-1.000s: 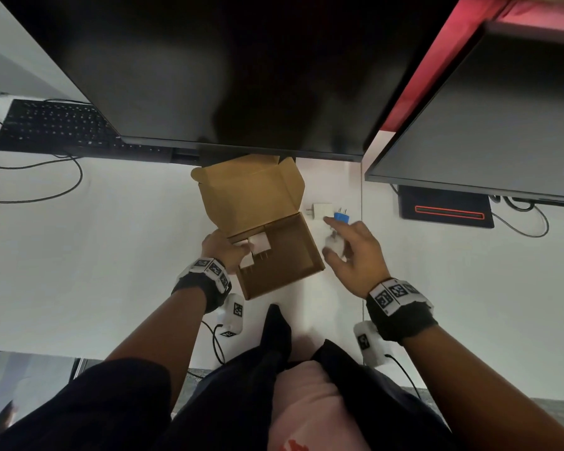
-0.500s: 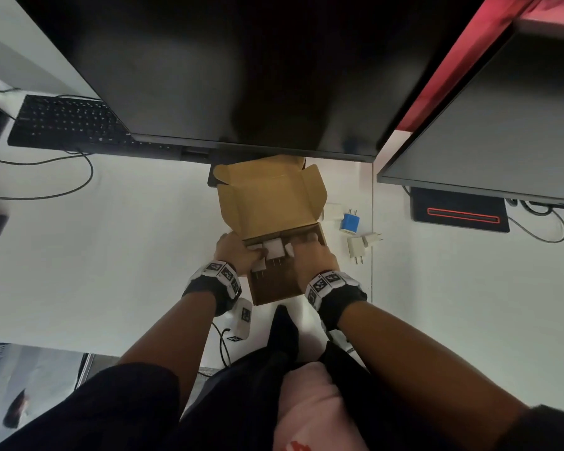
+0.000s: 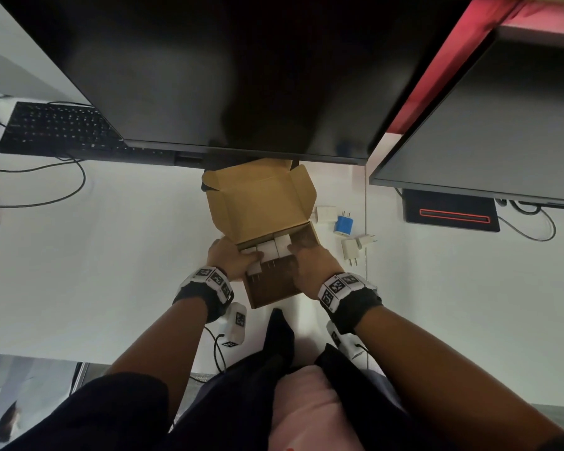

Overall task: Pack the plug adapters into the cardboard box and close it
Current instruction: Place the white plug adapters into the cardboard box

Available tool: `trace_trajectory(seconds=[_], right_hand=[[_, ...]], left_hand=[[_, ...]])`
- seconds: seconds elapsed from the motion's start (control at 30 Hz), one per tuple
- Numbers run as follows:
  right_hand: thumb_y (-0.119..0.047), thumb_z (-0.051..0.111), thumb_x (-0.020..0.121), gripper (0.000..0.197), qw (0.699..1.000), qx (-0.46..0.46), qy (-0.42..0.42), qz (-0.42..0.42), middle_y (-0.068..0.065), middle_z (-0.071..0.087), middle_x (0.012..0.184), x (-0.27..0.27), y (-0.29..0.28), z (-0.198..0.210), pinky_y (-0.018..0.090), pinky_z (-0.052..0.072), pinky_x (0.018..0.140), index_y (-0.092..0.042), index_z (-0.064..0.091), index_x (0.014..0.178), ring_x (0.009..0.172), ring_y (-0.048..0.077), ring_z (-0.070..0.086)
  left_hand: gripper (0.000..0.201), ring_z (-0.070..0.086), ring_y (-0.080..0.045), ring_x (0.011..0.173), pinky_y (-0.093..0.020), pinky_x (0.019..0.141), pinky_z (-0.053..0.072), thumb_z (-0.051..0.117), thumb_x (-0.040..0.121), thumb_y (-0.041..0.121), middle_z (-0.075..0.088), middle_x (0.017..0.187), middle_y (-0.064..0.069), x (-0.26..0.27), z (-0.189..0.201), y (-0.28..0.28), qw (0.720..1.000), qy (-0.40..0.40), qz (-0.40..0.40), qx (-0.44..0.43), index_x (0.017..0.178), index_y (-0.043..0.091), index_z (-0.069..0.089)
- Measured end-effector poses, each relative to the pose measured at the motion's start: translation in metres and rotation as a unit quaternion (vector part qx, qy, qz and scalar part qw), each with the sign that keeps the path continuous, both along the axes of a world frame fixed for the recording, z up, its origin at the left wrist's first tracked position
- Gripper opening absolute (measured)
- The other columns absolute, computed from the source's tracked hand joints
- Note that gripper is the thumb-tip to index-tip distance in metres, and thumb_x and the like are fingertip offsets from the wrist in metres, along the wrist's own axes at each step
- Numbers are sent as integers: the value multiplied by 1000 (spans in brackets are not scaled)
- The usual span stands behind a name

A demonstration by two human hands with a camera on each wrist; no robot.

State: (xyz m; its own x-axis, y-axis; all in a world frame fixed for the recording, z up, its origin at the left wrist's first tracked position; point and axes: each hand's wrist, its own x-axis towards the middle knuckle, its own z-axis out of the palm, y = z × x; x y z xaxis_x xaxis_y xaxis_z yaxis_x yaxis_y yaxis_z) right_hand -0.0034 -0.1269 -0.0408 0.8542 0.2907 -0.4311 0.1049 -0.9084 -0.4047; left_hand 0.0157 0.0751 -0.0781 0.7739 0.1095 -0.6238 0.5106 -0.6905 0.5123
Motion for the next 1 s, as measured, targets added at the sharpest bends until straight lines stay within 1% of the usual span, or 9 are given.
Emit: trace_trajectory(seconds=[0.07,0.13,0.27,0.37,0.47,0.57,0.7,0.87,1.0], right_hand=[[-21,54,92,11,996,26,-73,-55,8,65,92,3,-8,8,45,58,74,-14,60,97,80,29,64],[-26,56,92,15,987,30,-106,-114,6,67,87,13,-20,12,40,58,70,-13,64,94,75,25,63],[-27,59,92,22,978,-2,-98,-184,9,64,106,44,-45,8,40,56,78,-15,64,109,90,29,64],[-29,60,94,30,979,-38,-87,-178,13,60,115,65,-47,1,41,56,83,-14,60,120,96,34,65],[-33,56,98,36,984,-88,-48,-148,15,49,126,80,-39,-10,40,55,80,-20,51,131,93,35,65],[-27,62,94,37,986,-122,-1,-118,14,38,135,84,-32,-22,45,59,82,-24,51,129,86,35,67],[-15,72,87,49,986,-138,11,-94,15,30,138,78,-31,-33,42,60,79,-22,49,130,81,31,65],[-13,70,89,33,988,-85,-7,-126,14,33,135,66,-37,-32,40,58,86,-18,58,120,88,32,63],[-12,63,94,14,986,-7,-73,-153,15,37,141,54,-44,-18,25,47,78,-14,63,108,92,28,60]], left_hand=[[52,69,-33,108,-49,97,58,75,78,54,74,112,-7,-2,-1,5,1000,6,11,-6,116,20,66],[51,72,-31,101,-48,92,61,76,77,55,75,109,-5,-4,-2,10,999,15,33,-25,114,21,66],[43,74,-27,94,-48,81,66,79,78,45,76,108,-6,-3,5,13,991,47,96,-79,111,22,65],[42,73,-25,91,-44,74,67,80,81,39,74,110,-7,-2,9,9,988,57,111,-87,114,19,65],[40,73,-28,95,-46,77,66,83,80,36,73,111,-8,-1,10,5,987,52,125,-91,111,19,65],[41,72,-32,103,-49,84,65,86,70,42,73,111,-8,0,9,4,985,59,132,-89,102,24,66],[71,67,-34,114,-52,92,61,75,43,59,73,115,-7,2,-20,12,990,57,111,-61,106,25,67],[51,71,-33,106,-51,88,63,72,54,40,74,108,-8,4,-14,11,992,60,92,-58,102,22,67],[48,70,-33,106,-51,88,63,72,54,34,75,106,-8,3,-14,12,991,60,96,-67,100,22,68]])
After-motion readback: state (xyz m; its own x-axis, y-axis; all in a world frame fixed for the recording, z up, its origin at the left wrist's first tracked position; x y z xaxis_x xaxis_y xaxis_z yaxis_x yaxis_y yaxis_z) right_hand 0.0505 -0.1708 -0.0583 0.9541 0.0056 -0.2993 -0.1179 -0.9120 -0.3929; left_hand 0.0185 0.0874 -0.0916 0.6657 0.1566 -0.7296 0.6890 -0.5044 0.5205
